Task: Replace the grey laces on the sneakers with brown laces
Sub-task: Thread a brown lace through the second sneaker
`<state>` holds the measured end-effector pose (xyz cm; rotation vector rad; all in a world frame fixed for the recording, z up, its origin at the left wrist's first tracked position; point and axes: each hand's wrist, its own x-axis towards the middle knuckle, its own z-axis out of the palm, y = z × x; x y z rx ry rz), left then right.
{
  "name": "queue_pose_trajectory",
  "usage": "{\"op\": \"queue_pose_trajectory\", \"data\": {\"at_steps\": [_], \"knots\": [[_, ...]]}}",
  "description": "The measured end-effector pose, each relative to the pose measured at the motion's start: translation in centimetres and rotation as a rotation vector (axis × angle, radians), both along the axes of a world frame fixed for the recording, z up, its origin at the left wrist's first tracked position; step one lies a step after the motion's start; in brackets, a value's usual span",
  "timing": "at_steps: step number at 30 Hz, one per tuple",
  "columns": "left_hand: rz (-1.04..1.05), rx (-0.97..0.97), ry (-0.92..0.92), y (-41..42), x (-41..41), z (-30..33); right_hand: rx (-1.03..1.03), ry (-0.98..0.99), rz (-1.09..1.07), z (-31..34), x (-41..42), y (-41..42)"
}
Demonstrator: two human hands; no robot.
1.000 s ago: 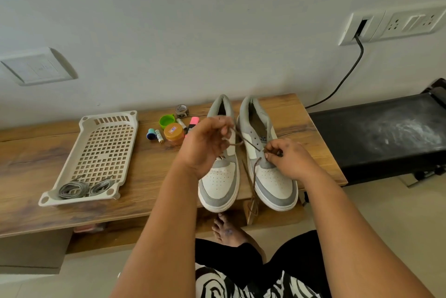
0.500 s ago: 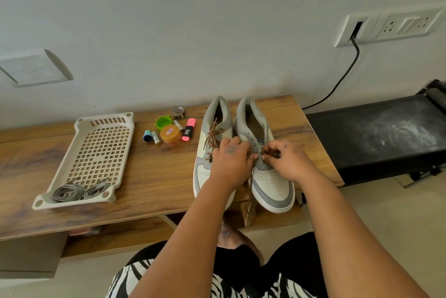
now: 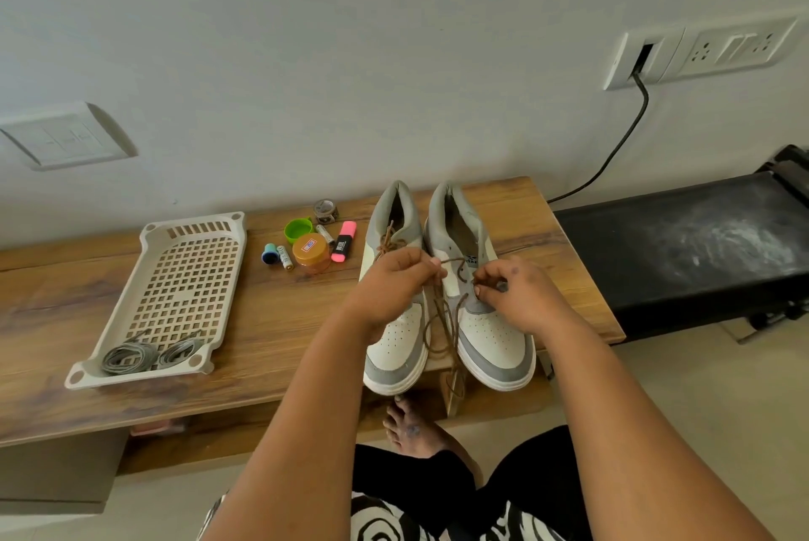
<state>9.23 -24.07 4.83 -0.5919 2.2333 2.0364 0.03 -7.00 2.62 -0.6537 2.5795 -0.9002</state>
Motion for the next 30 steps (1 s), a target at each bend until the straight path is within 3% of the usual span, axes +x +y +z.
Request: {"op": "queue_pose_trajectory", "data": {"at_steps": [3,6,8,14,16,18,20,23,26,28,30], "knots": [[0.008,-0.331,-0.043,0.9,-0.6,-1.2,0.034,-0.011,0.003,-0.4,-0.1,0.0],[-0.113,-0.899,0.129,2.6,-1.2,-1.7,0.032,-0.078,0.008,-0.1,-0.4,0.2],[-0.216,-1.048,0.184,3.7,-1.4,-1.9,-0.058,-0.206,-0.057,0.2,-0.6,0.5],[-0.118,-0.914,0.138,4.1,-1.5,-2.6,-0.693,-0.683,-0.602,0.2,-1.2,1.4],[-0.086,-0.880,0.126,3.9,-1.5,-2.5,-0.518,-0.543,-0.652,-0.7,-1.6,2.0],[-0.086,-0.860,0.140,3.9,-1.4,-2.5,-0.220,-0.260,-0.509,-1.3,-1.5,2.2],[-0.083,-0.825,0.141,3.8,-1.3,-2.5,-0.201,-0.072,-0.316,-0.8,-1.2,1.8],[-0.080,-0.786,0.142,3.5,-1.3,-2.5,-0.076,0.103,-0.042,-0.2,-0.8,0.6],[-0.070,-0.746,0.145,3.2,-1.3,-2.6,0.123,0.125,0.035,-0.7,-0.4,-0.1],[-0.058,-0.710,0.148,3.1,-1.2,-2.8,0.062,0.109,-0.025,-0.5,-0.5,0.0],[-0.057,-0.689,0.140,3.0,-1.2,-2.8,-0.187,0.032,-0.288,0.2,-1.0,0.4]]}}
